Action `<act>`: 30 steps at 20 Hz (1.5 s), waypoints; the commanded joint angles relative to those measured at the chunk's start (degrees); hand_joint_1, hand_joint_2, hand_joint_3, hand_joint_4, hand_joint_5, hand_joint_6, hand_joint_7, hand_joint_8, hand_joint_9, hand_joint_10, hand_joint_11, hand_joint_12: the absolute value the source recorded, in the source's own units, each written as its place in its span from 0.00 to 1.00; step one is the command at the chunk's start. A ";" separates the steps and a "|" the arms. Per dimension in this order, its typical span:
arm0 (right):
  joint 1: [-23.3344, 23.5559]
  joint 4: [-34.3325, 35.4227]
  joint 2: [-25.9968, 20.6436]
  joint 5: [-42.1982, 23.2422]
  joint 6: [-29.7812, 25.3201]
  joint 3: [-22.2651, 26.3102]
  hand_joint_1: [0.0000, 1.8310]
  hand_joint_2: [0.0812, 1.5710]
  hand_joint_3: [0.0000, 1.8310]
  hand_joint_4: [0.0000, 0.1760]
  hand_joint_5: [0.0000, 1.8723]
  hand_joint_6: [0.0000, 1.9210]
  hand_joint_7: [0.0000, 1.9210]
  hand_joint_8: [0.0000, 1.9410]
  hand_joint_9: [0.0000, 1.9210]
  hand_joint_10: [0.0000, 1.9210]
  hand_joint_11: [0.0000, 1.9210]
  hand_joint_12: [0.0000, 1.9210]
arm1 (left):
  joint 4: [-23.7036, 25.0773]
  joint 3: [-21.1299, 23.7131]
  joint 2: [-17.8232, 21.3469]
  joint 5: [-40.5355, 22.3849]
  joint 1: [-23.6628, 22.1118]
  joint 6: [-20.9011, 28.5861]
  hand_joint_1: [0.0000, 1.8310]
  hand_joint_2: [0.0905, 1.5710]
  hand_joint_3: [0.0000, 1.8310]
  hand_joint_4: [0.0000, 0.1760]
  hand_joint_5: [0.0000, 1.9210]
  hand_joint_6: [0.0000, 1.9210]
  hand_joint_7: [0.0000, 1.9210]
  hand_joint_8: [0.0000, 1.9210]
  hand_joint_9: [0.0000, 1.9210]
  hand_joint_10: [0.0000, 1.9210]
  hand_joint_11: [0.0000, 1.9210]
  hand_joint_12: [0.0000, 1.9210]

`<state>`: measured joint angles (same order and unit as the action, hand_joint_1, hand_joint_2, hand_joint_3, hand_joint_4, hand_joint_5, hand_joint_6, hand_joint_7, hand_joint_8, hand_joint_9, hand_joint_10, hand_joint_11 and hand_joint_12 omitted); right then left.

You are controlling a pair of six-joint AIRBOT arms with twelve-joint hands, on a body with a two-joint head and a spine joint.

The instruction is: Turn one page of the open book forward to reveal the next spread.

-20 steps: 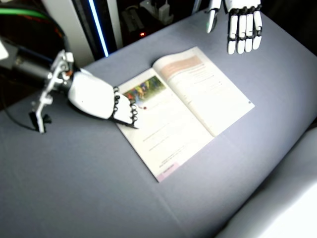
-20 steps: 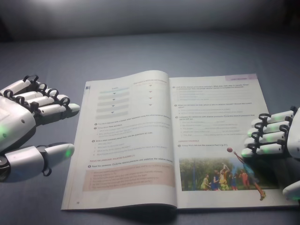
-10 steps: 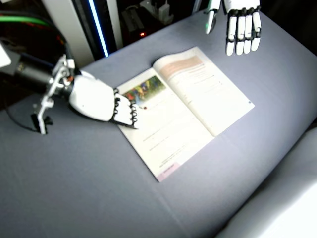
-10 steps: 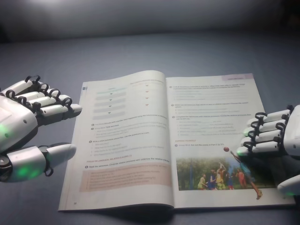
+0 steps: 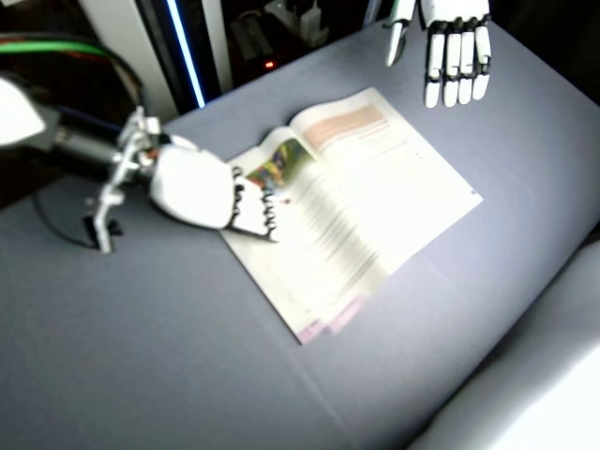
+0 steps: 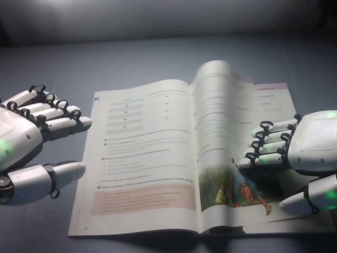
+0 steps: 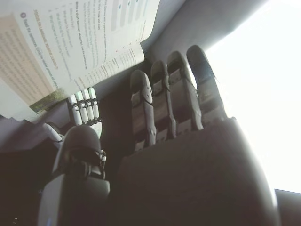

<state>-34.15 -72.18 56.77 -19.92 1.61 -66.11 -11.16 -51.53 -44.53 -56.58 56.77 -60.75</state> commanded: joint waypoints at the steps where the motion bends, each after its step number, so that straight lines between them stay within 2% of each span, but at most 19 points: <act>1: 0.31 0.43 0.40 -1.36 0.09 -0.23 0.00 0.81 0.00 0.00 0.08 0.00 0.07 0.00 0.05 0.00 0.01 0.00 | -0.04 -0.35 0.06 -6.87 -0.42 0.17 0.00 0.86 0.00 0.13 0.19 0.00 0.17 0.00 0.14 0.00 0.00 0.27; 3: 0.82 0.42 0.61 -1.65 0.09 -0.45 0.00 0.81 0.00 0.00 0.08 0.00 0.07 0.00 0.05 0.00 0.02 0.01 | -0.04 -0.35 0.04 -6.87 -0.42 0.20 0.00 0.86 0.00 0.11 0.19 0.00 0.17 0.00 0.14 0.00 0.00 0.27; 4: 1.13 0.42 0.71 -1.78 0.09 -0.56 0.00 0.81 0.00 0.00 0.07 0.00 0.07 0.00 0.05 0.00 0.02 0.01 | -0.04 -0.35 0.02 -6.87 -0.43 0.21 0.00 0.86 0.00 0.14 0.19 0.00 0.17 0.00 0.15 0.00 0.00 0.29; 7: 2.04 0.41 1.57 -2.29 0.09 -1.10 0.00 0.81 0.00 0.00 0.08 0.00 0.07 0.00 0.04 0.00 0.01 0.00 | -0.04 -0.41 0.01 -6.79 -0.49 0.21 0.00 0.86 0.00 0.11 0.20 0.00 0.17 0.00 0.14 0.00 0.00 0.29; 8: 2.39 0.40 1.91 -2.40 0.09 -1.31 0.00 0.82 0.00 0.00 0.08 0.00 0.08 0.01 0.05 0.00 0.02 0.01 | -0.01 -0.45 -0.01 -6.72 -0.56 0.21 0.00 0.86 0.00 0.19 0.19 0.00 0.17 0.00 0.15 0.00 0.00 0.29; 10: 2.94 0.22 2.79 -2.59 0.09 -1.78 0.00 0.82 0.00 0.00 0.08 0.00 0.08 0.00 0.05 0.00 0.01 0.00 | 0.06 -0.53 -0.09 -6.67 -0.69 0.22 0.00 0.86 0.00 0.17 0.19 0.00 0.16 0.00 0.14 0.00 0.00 0.27; 11: 3.22 0.10 3.36 -2.74 0.09 -2.05 0.00 0.82 0.00 0.00 0.09 0.00 0.08 0.00 0.05 0.00 0.01 0.00 | 0.12 -0.53 -0.09 -6.65 -0.73 0.22 0.00 0.85 0.00 0.23 0.18 0.00 0.16 0.00 0.14 0.00 0.00 0.28; 13: 3.74 0.08 3.97 -2.96 0.09 -2.31 0.00 0.82 0.00 0.00 0.09 0.00 0.08 0.00 0.05 0.00 0.01 0.00 | 0.15 -0.53 -0.08 -6.61 -0.80 0.22 0.00 0.85 0.00 0.23 0.18 0.00 0.16 0.00 0.14 0.00 0.00 0.28; 15: 4.88 -0.58 4.65 -3.37 0.09 -2.45 0.00 0.81 0.00 0.00 0.06 0.00 0.06 0.00 0.03 0.00 0.01 0.00 | 0.22 -0.59 -0.08 -6.55 -0.87 0.37 0.00 0.85 0.00 0.28 0.18 0.00 0.16 0.00 0.14 0.00 0.00 0.27; 19: 7.11 -1.75 5.97 -4.02 0.09 -2.82 0.00 0.81 0.00 0.00 0.07 0.01 0.07 0.00 0.05 0.00 0.02 0.01 | 0.31 -0.73 -0.21 -6.46 -1.01 0.53 0.00 0.86 0.00 0.25 0.18 0.00 0.16 0.00 0.14 0.00 0.00 0.27; 20: 7.57 -1.87 6.40 -4.19 0.09 -2.96 0.00 0.82 0.00 0.00 0.09 0.01 0.08 0.01 0.05 0.01 0.03 0.01 | 0.31 -0.73 -0.20 -6.48 -1.05 0.54 0.00 0.86 0.00 0.34 0.18 0.00 0.16 0.00 0.14 0.00 0.00 0.28; 21: 7.96 -1.88 6.84 -4.45 0.09 -3.14 0.00 0.82 0.00 0.00 0.07 0.00 0.06 0.00 0.03 0.00 0.01 0.00 | 0.31 -0.76 -0.20 -6.57 -1.10 0.56 0.00 0.85 0.00 0.37 0.17 0.00 0.16 0.00 0.14 0.00 0.00 0.28; 23: 8.79 -1.88 7.70 -4.83 0.09 -3.31 0.00 0.82 0.00 0.00 0.05 0.00 0.06 0.00 0.04 0.00 0.01 0.00 | 0.30 -0.78 -0.19 -6.89 -1.12 0.65 0.00 0.85 0.00 0.25 0.17 0.00 0.16 0.00 0.14 0.00 0.00 0.27; 24: 9.07 -1.87 7.98 -4.98 0.09 -3.32 0.00 0.82 0.00 0.00 0.08 0.00 0.10 0.00 0.06 0.00 0.04 0.02 | 0.28 -0.78 -0.19 -7.00 -1.12 0.68 0.00 0.85 0.00 0.23 0.18 0.00 0.16 0.00 0.13 0.00 0.00 0.24; 25: 9.27 -1.87 8.19 -5.09 0.09 -3.34 0.00 0.83 0.00 0.00 0.11 0.00 0.13 0.00 0.08 0.00 0.05 0.02 | 0.27 -0.78 -0.19 -7.07 -1.12 0.72 0.00 0.85 0.00 0.24 0.17 0.00 0.16 0.00 0.13 0.00 0.00 0.22; 27: 9.62 -1.87 8.90 -5.40 0.09 -3.43 0.00 0.83 0.00 0.00 0.11 0.00 0.13 0.00 0.09 0.00 0.06 0.03 | 0.27 -0.79 -0.17 -7.20 -1.12 0.77 0.00 0.86 0.00 0.25 0.17 0.00 0.15 0.00 0.12 0.00 0.00 0.18; 28: 9.74 -1.87 9.12 -5.49 0.09 -3.47 0.00 0.82 0.00 0.00 0.10 0.00 0.11 0.00 0.08 0.00 0.04 0.02 | 0.27 -0.79 -0.16 -7.25 -1.12 0.78 0.00 0.85 0.00 0.28 0.17 0.00 0.15 0.00 0.12 0.00 0.00 0.19; 30: 9.96 -1.87 9.72 -5.68 0.09 -3.62 0.00 0.82 0.00 0.00 0.12 0.01 0.13 0.01 0.10 0.01 0.06 0.03 | 0.26 -0.78 -0.11 -7.49 -1.12 0.79 0.00 0.85 0.00 0.27 0.17 0.00 0.15 0.00 0.12 0.00 0.00 0.19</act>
<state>-25.12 -75.94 66.78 -22.85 1.74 -69.60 -10.94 -52.12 -44.84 -56.64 56.12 -60.14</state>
